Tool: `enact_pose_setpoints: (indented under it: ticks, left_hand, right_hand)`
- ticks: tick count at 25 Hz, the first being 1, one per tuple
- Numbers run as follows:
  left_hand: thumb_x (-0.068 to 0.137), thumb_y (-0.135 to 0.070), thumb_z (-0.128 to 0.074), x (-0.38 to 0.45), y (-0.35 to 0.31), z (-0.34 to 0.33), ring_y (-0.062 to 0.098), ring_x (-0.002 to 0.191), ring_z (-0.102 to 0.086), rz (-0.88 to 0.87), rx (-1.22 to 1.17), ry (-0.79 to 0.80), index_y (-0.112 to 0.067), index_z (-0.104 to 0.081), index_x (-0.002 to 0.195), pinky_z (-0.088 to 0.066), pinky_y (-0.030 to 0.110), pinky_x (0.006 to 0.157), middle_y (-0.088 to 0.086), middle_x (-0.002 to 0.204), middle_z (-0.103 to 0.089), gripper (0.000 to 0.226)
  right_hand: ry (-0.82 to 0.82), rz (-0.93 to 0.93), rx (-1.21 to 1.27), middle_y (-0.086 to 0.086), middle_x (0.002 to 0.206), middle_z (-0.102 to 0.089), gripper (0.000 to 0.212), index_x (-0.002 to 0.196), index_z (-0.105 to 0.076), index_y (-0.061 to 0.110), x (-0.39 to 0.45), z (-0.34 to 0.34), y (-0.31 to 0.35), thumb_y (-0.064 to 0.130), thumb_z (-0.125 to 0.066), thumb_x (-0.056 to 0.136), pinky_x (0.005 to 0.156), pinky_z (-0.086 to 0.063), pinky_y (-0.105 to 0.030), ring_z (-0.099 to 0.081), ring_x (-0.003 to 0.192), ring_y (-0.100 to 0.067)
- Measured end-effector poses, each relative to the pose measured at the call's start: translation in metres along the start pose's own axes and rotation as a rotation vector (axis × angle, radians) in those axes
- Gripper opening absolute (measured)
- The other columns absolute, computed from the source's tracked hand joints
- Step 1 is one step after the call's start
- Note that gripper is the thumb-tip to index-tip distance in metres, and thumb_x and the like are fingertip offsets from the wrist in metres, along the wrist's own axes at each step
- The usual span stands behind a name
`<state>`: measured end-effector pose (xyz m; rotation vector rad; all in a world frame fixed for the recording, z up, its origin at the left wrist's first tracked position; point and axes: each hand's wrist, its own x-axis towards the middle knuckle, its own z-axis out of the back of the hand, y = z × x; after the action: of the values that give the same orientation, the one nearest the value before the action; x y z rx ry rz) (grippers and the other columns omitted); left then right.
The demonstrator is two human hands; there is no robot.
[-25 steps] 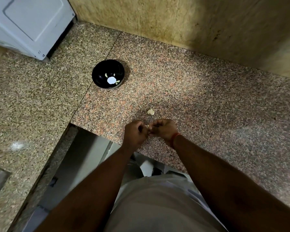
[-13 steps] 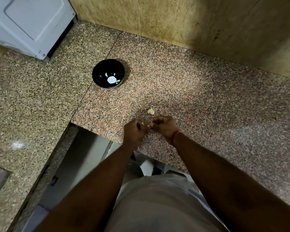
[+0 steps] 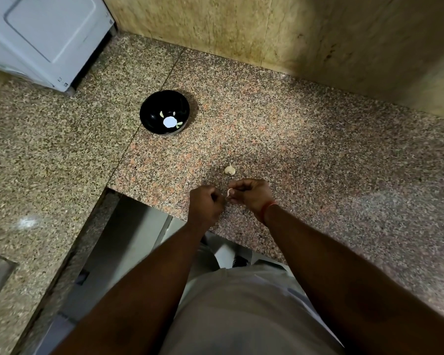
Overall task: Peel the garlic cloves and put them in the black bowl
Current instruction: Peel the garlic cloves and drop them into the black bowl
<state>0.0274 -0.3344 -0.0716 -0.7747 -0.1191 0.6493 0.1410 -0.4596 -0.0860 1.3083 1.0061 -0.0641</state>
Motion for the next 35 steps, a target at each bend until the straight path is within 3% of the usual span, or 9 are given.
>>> enact_pose_setpoints:
  ticks: [2, 4, 8, 11, 13, 17, 21, 26, 35]
  left_hand:
    - [0.076, -0.002, -0.075, -0.001, 0.001, 0.0, 0.0, 0.055, -0.053, 0.0, -0.045, 0.006, -0.013, -0.073, 0.068, -0.034, 0.009, 0.055, -0.005, 0.064, -0.065, 0.014]
    - [0.074, -0.001, -0.078, -0.001, -0.001, -0.001, -0.005, 0.056, -0.052, -0.002, -0.082, 0.018, -0.011, -0.074, 0.07, -0.037, 0.012, 0.055, -0.007, 0.065, -0.065, 0.012]
    - [0.082, -0.013, -0.081, 0.002, -0.007, -0.002, -0.001, 0.05, -0.048, -0.004, -0.09, 0.043, -0.015, -0.07, 0.066, -0.034, 0.008, 0.05, -0.009, 0.058, -0.058, 0.02]
    - [0.085, -0.012, -0.078, 0.002, -0.008, -0.004, 0.004, 0.048, -0.047, 0.015, -0.085, 0.038, -0.01, -0.069, 0.065, -0.03, 0.011, 0.047, -0.002, 0.057, -0.061, 0.022]
    - [0.086, -0.013, -0.077, 0.003, -0.008, -0.006, 0.007, 0.047, -0.046, 0.021, -0.09, 0.036, -0.008, -0.068, 0.064, -0.029, 0.014, 0.046, 0.001, 0.056, -0.06, 0.024]
    - [0.086, -0.012, -0.078, 0.002, -0.011, -0.008, -0.002, 0.043, -0.039, 0.005, -0.108, 0.06, -0.013, -0.066, 0.062, -0.029, 0.011, 0.045, -0.011, 0.051, -0.051, 0.027]
    - [0.085, -0.012, -0.079, 0.003, -0.011, -0.009, 0.001, 0.045, -0.039, 0.013, -0.078, 0.058, -0.008, -0.067, 0.062, -0.025, 0.013, 0.046, -0.001, 0.053, -0.056, 0.026]
    - [0.086, -0.02, -0.079, 0.007, -0.008, -0.011, 0.013, 0.045, -0.048, 0.051, -0.081, 0.069, -0.008, -0.071, 0.064, -0.034, 0.025, 0.049, 0.003, 0.055, -0.062, 0.026]
    - [0.083, -0.019, -0.081, 0.01, -0.008, -0.011, 0.0, 0.043, -0.043, 0.06, -0.072, 0.073, -0.016, -0.072, 0.063, -0.031, 0.018, 0.049, -0.009, 0.052, -0.056, 0.023]
  right_hand:
    - [-0.009, 0.005, 0.0, -0.008, 0.102, -0.079, 0.016, 0.094, -0.079, 0.005, -0.001, 0.0, 0.001, -0.004, -0.08, 0.081, 0.079, -0.063, -0.041, -0.077, 0.091, -0.03]
    - [-0.018, 0.009, 0.004, -0.009, 0.102, -0.078, 0.016, 0.093, -0.079, 0.004, -0.002, -0.001, 0.002, -0.006, -0.08, 0.08, 0.076, -0.063, -0.039, -0.077, 0.09, -0.03]
    - [-0.026, 0.015, -0.022, -0.008, 0.098, -0.079, 0.016, 0.094, -0.078, 0.002, -0.004, -0.002, 0.002, -0.006, -0.08, 0.08, 0.075, -0.064, -0.038, -0.077, 0.087, -0.025]
    - [-0.041, 0.028, -0.02, -0.009, 0.101, -0.078, 0.014, 0.094, -0.077, -0.001, -0.005, -0.004, 0.005, -0.008, -0.078, 0.082, 0.068, -0.063, -0.032, -0.076, 0.085, -0.024]
    - [-0.05, 0.013, 0.0, -0.009, 0.098, -0.078, 0.013, 0.09, -0.077, 0.002, -0.004, -0.005, 0.005, -0.008, -0.077, 0.083, 0.07, -0.064, -0.037, -0.076, 0.086, -0.027]
    - [-0.065, -0.039, -0.007, -0.01, 0.091, -0.079, 0.013, 0.086, -0.076, 0.009, -0.001, 0.0, 0.002, -0.004, -0.077, 0.085, 0.078, -0.064, -0.051, -0.076, 0.091, -0.032]
    - [-0.067, -0.05, -0.03, -0.008, 0.085, -0.078, 0.011, 0.086, -0.076, 0.009, -0.003, 0.003, 0.005, -0.002, -0.078, 0.085, 0.072, -0.065, -0.044, -0.076, 0.083, -0.026]
    - [-0.049, -0.058, -0.051, -0.008, 0.084, -0.079, 0.009, 0.088, -0.076, 0.007, -0.004, 0.005, 0.008, -0.001, -0.078, 0.085, 0.062, -0.062, -0.033, -0.076, 0.078, -0.022]
    - [-0.018, -0.081, -0.009, -0.008, 0.083, -0.078, 0.01, 0.095, -0.076, 0.002, -0.005, 0.006, 0.011, -0.001, -0.078, 0.085, 0.059, -0.06, -0.032, -0.076, 0.075, -0.019]
